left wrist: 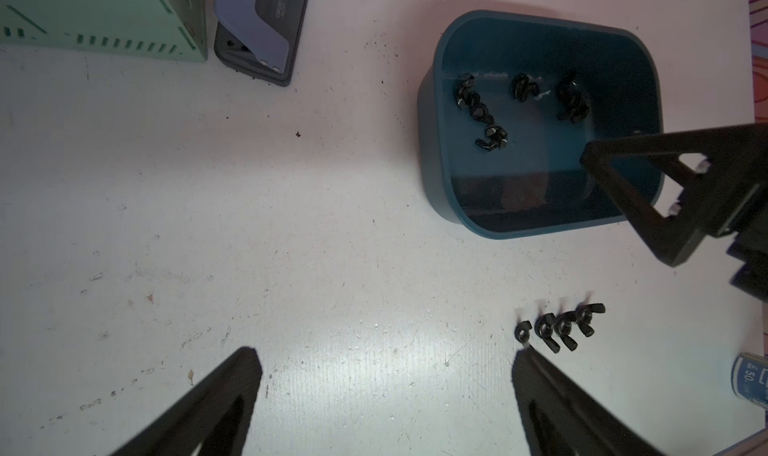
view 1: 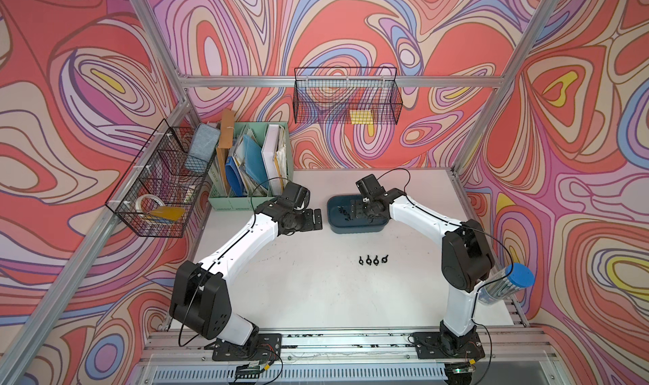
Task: Take out the wing nut from the storage box
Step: Pick up the wing nut from the storage box.
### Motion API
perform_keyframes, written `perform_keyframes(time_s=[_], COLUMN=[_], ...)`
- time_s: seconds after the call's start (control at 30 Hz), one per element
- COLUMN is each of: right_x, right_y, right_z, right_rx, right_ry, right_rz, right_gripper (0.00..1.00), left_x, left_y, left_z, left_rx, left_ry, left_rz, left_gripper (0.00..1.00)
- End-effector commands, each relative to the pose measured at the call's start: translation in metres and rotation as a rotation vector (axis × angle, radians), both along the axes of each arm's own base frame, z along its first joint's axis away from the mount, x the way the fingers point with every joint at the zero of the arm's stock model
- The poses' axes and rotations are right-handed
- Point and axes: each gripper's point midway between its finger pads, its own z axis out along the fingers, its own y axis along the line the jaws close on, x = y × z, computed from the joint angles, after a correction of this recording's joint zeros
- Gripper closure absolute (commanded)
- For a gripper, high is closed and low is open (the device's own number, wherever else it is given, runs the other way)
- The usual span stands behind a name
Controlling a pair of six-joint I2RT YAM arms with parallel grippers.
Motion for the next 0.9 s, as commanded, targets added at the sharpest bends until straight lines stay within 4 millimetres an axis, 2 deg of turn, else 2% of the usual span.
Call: perform_keyframes(time_s=[0.0,0.17,0.57,0.87], right_x=[0.016,0.029,0.067,0.088], right_y=[0.001,-0.003,-0.037,-0.045], right_z=[-0.002,-0.012,-0.046,-0.065], right_rx=[0.016,-0.002,-0.05,-0.076], right_ry=[-0.012,-0.01,0.012,-0.003], right_rz=[0.012,0.006,-0.117,-0.14], right_gripper=[0.13,0.15,0.39,0.54], left_x=[0.015,0.024,0.032,0.03], left_y=[0.001,-0.003,-0.007,-0.007], left_z=[0.007,0.007,0.009,0.012], left_rx=[0.028,0.04,0.034,0.028], left_ry=[-0.052,-0.048,-0.046,-0.051], left_rz=[-0.008,-0.023,-0.027,-0.026], left_gripper=[0.01,0.01,0.01,0.01])
